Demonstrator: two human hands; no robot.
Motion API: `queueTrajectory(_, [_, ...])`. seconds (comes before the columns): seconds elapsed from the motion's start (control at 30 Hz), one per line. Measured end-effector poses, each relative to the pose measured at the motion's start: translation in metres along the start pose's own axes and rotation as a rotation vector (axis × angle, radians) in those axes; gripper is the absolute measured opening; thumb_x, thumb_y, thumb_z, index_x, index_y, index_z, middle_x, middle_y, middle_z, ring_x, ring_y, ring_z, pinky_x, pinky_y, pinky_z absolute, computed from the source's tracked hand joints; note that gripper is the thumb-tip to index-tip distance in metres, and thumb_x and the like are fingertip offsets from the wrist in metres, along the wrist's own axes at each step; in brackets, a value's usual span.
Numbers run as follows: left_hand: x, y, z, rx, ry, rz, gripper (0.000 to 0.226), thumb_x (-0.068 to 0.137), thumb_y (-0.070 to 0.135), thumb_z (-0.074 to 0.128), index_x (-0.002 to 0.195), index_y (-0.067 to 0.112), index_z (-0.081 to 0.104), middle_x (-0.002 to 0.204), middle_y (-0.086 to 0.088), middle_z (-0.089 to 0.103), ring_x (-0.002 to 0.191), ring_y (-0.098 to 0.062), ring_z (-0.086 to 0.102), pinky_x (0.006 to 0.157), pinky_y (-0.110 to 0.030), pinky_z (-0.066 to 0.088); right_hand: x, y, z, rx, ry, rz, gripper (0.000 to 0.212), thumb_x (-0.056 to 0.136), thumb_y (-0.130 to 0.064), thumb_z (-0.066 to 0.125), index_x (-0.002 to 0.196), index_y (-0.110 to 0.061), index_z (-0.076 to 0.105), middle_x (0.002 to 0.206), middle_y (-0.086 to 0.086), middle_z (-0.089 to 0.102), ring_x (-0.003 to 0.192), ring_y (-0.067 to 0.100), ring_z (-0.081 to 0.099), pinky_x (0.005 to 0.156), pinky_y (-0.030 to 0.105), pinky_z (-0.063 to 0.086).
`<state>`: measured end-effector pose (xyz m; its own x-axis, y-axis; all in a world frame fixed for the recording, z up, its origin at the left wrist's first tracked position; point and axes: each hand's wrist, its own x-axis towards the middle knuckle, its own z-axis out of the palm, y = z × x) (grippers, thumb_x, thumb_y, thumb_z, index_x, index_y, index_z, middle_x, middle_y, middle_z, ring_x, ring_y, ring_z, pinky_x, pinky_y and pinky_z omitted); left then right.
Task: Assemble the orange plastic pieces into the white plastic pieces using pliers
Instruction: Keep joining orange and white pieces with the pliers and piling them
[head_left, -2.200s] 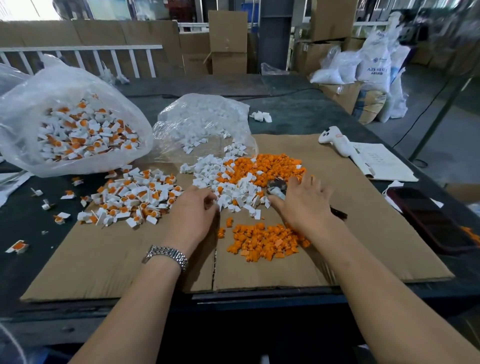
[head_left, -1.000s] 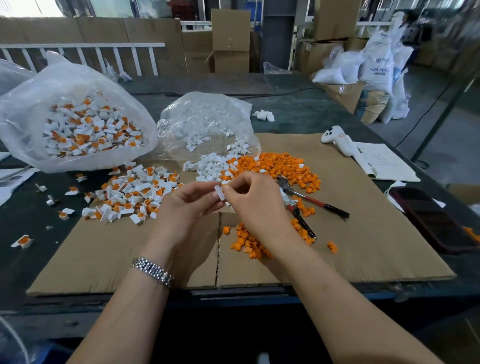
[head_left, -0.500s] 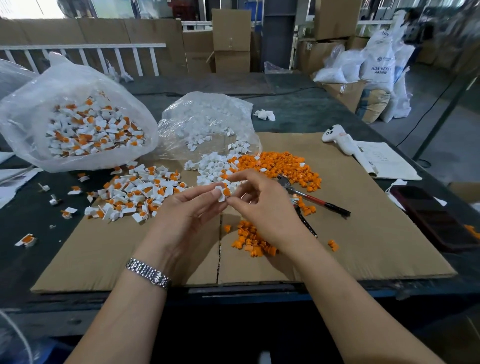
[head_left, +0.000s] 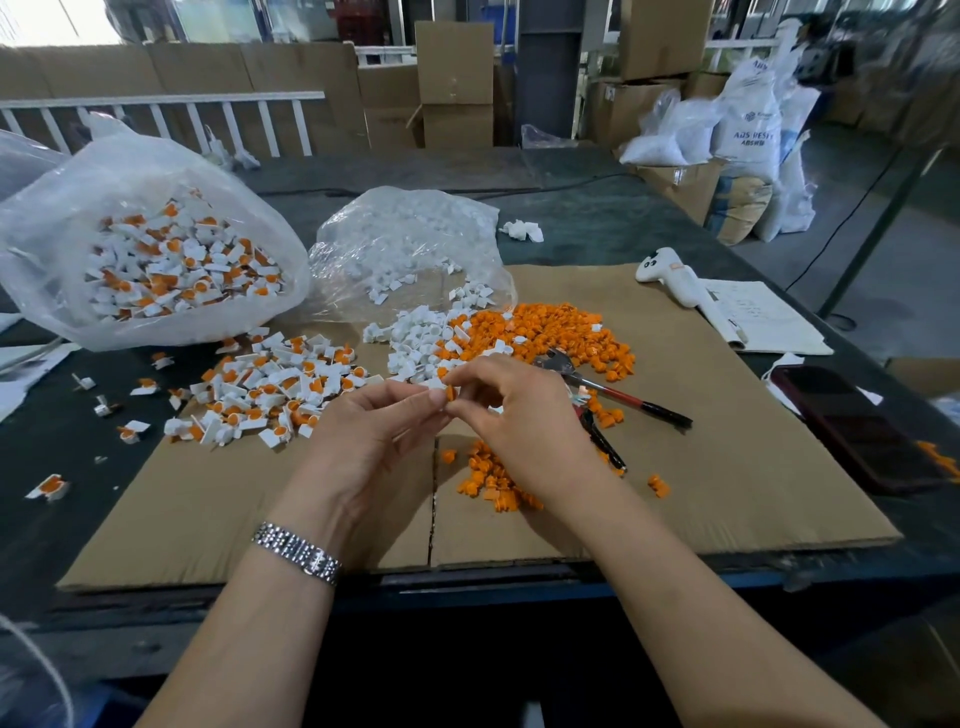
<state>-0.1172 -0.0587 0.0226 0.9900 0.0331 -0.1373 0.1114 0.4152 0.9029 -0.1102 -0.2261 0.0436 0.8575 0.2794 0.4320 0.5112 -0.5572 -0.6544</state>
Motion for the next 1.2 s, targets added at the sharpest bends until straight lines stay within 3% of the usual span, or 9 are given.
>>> queueTrajectory(0.27, [0.002,-0.001,0.001,0.035,0.025,-0.043,0.009,0.066,0.003,0.083,0.074,0.001,0.079,0.087,-0.021,0.077,0.079,-0.023,0.078,0.070,-0.022,0.061,-0.002,0.004,0.001,-0.002,-0.046,0.038,0.023,0.089,-0.015,0.075,0.112,-0.014,0.072,0.096,-0.001,0.070,0.086,0.011,0.064,0.085,0.030,0.054])
queueTrajectory(0.37, [0.003,-0.001,0.001,0.009,0.040,-0.081,0.015,0.067,0.001,0.083,0.081,-0.003,0.078,0.096,-0.026,0.077,0.085,-0.029,0.079,0.068,-0.022,0.061,0.002,0.014,-0.005,0.016,-0.081,0.082,0.030,0.088,-0.022,0.076,0.118,-0.017,0.069,0.095,-0.006,0.068,0.084,0.007,0.062,0.081,0.025,0.054])
queueTrajectory(0.47, [0.005,0.000,-0.002,-0.069,0.065,-0.116,0.026,0.067,-0.001,0.082,0.091,-0.007,0.074,0.103,-0.029,0.075,0.095,-0.034,0.078,0.065,-0.022,0.062,0.014,0.041,-0.022,-0.326,-0.016,0.231,0.032,0.094,-0.034,0.067,0.121,-0.016,0.063,0.112,0.001,0.062,0.099,0.014,0.059,0.090,0.033,0.051])
queueTrajectory(0.57, [0.008,0.000,-0.004,-0.074,0.093,-0.125,0.019,0.067,0.002,0.084,0.085,-0.001,0.080,0.101,-0.025,0.077,0.090,-0.030,0.079,0.064,-0.023,0.062,0.022,0.068,-0.039,-0.721,-0.143,0.503,0.047,0.094,-0.049,0.061,0.120,-0.010,0.057,0.128,0.013,0.053,0.120,0.033,0.050,0.100,0.048,0.042])
queueTrajectory(0.7, [0.008,0.000,-0.004,-0.042,0.077,-0.141,0.012,0.065,0.008,0.087,0.077,0.008,0.083,0.093,-0.020,0.078,0.080,-0.023,0.078,0.060,-0.022,0.061,0.027,0.077,-0.043,-0.758,-0.295,0.512,0.039,0.092,-0.049,0.063,0.086,-0.014,0.048,0.101,0.009,0.053,0.107,0.033,0.056,0.094,0.048,0.048])
queueTrajectory(0.83, [0.007,0.002,0.000,-0.079,0.105,-0.147,0.038,0.066,0.010,0.086,0.100,-0.001,0.074,0.091,-0.020,0.078,0.077,-0.023,0.078,0.054,-0.020,0.059,0.031,0.068,-0.040,-0.778,-0.331,0.487,0.036,0.087,-0.039,0.068,0.073,-0.015,0.045,0.094,0.011,0.053,0.092,0.028,0.053,0.084,0.043,0.046])
queueTrajectory(0.93, [0.006,0.005,0.003,-0.116,0.120,-0.140,0.039,0.068,0.011,0.083,0.102,-0.002,0.070,0.084,-0.015,0.078,0.074,-0.020,0.077,0.051,-0.018,0.057,0.032,0.066,-0.045,-0.693,-0.302,0.469,0.024,0.096,-0.034,0.058,0.092,-0.010,0.060,0.091,0.010,0.059,0.082,0.025,0.055,0.067,0.035,0.044])
queueTrajectory(1.07, [0.009,0.006,0.006,-0.126,0.109,-0.102,0.028,0.074,0.010,0.080,0.099,0.000,0.070,0.078,-0.006,0.076,0.071,-0.015,0.076,0.053,-0.016,0.055,0.037,0.044,-0.063,-0.232,-0.266,0.519,0.022,0.097,-0.019,0.054,0.083,-0.004,0.060,0.074,0.011,0.054,0.061,0.020,0.051,0.056,0.030,0.039])
queueTrajectory(1.2, [0.013,0.007,0.011,-0.104,0.092,-0.032,0.030,0.076,0.013,0.080,0.101,0.000,0.072,0.083,-0.005,0.076,0.072,-0.014,0.075,0.054,-0.017,0.055,0.040,0.009,-0.065,0.054,-0.532,0.557,0.017,0.099,-0.019,0.059,0.097,-0.003,0.062,0.081,0.012,0.069,0.063,0.016,0.066,0.055,0.027,0.056])
